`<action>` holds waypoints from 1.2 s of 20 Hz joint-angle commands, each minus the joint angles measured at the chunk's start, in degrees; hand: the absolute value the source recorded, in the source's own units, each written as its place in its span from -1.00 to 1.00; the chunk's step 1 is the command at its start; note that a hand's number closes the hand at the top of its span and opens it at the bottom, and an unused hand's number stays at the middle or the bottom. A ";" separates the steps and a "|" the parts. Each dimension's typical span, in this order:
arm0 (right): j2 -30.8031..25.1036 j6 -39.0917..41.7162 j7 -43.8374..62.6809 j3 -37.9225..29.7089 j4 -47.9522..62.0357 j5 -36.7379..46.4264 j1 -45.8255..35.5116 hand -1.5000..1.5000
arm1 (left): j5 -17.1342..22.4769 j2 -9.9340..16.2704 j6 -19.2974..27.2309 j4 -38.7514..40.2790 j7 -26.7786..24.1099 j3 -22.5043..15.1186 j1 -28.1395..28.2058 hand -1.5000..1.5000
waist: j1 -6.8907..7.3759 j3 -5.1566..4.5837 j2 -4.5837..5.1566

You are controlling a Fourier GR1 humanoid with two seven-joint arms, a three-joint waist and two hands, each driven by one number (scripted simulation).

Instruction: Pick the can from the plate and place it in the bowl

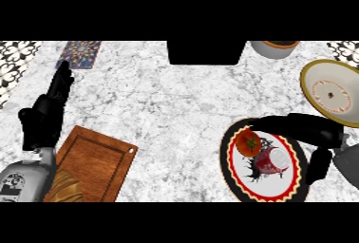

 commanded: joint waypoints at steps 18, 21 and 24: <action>13.47 -6.11 -7.89 -1.80 8.13 19.91 1.81 1.00 | -3.87 -4.25 -2.74 0.16 0.50 2.14 -0.51 0.00 | -0.23 0.00 -0.01; 15.96 -10.00 -12.69 -2.98 15.19 22.22 0.26 1.00 | -4.51 -4.99 -2.58 1.64 -1.40 2.61 -0.10 0.00 | -0.08 0.01 0.05; 17.19 -9.52 -12.02 -3.58 13.93 22.41 1.75 1.00 | -4.47 -5.21 -3.02 2.44 -2.74 3.22 0.53 0.00 | -0.19 0.00 0.05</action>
